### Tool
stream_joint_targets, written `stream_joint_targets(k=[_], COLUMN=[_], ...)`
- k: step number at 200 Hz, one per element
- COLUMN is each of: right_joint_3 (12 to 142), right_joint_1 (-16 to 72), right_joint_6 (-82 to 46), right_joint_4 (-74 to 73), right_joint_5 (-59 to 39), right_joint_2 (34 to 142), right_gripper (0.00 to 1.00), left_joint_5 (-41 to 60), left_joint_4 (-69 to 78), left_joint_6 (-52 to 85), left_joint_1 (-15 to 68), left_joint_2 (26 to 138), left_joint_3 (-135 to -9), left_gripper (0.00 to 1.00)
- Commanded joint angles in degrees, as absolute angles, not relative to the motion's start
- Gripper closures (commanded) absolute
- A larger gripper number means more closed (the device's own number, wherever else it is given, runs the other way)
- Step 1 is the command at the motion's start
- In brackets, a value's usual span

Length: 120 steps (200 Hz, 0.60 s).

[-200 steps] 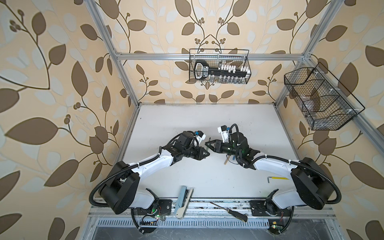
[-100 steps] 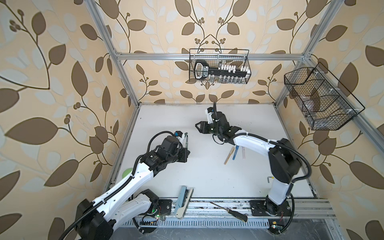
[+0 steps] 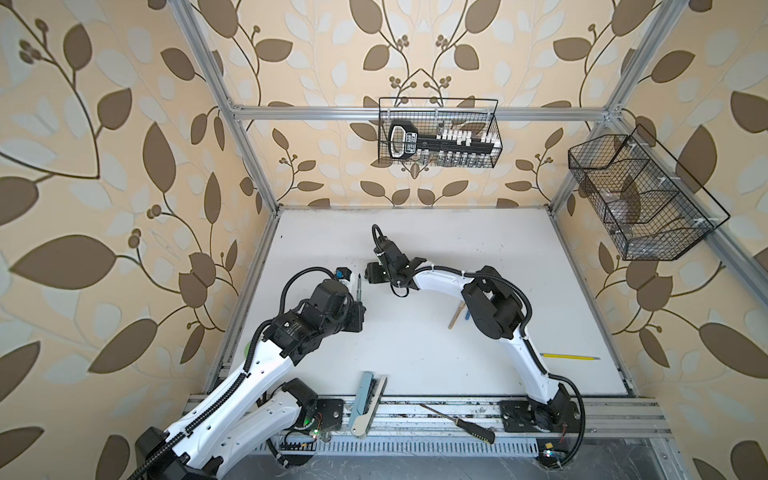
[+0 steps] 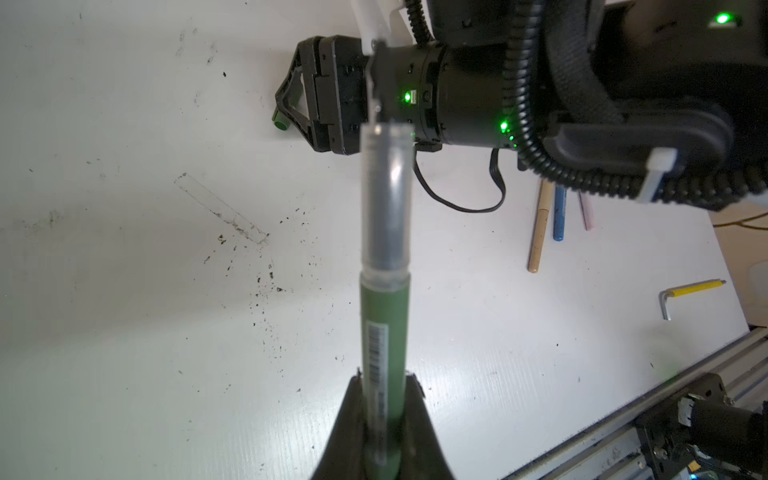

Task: Insert the pens into the pen caps
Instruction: 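Move the right gripper to the green cap on the table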

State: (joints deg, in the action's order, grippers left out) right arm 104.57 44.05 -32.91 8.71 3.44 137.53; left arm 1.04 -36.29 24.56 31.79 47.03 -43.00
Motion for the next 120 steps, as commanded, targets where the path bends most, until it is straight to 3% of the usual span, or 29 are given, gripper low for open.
stream_joint_targets(k=[1, 47, 92, 120], right_joint_3=[110.7, 122.3, 125.2, 127.0], right_joint_1=[44.0, 45.7, 44.5, 43.8], right_joint_6=[-31.8, -29.4, -27.5, -25.1], right_joint_4=[13.9, 26.1, 33.3, 38.5], right_joint_5=[6.2, 7.2, 7.3, 6.1], right_joint_2=[141.2, 148.1, 148.2, 148.1], right_gripper=[0.40, 0.46, 0.64, 0.70], left_joint_5=[0.1, -0.2, 0.3, 0.9], left_joint_4=[-36.7, -36.0, -35.7, -35.7], left_joint_6=[23.6, 23.2, 23.0, 23.0], left_joint_1=[31.5, 31.5, 31.5, 31.5], left_joint_2=[46.4, 46.3, 46.6, 46.6], left_joint_3=[-45.2, -45.0, -45.0, -45.2], left_gripper=[0.96, 0.96, 0.94, 0.93])
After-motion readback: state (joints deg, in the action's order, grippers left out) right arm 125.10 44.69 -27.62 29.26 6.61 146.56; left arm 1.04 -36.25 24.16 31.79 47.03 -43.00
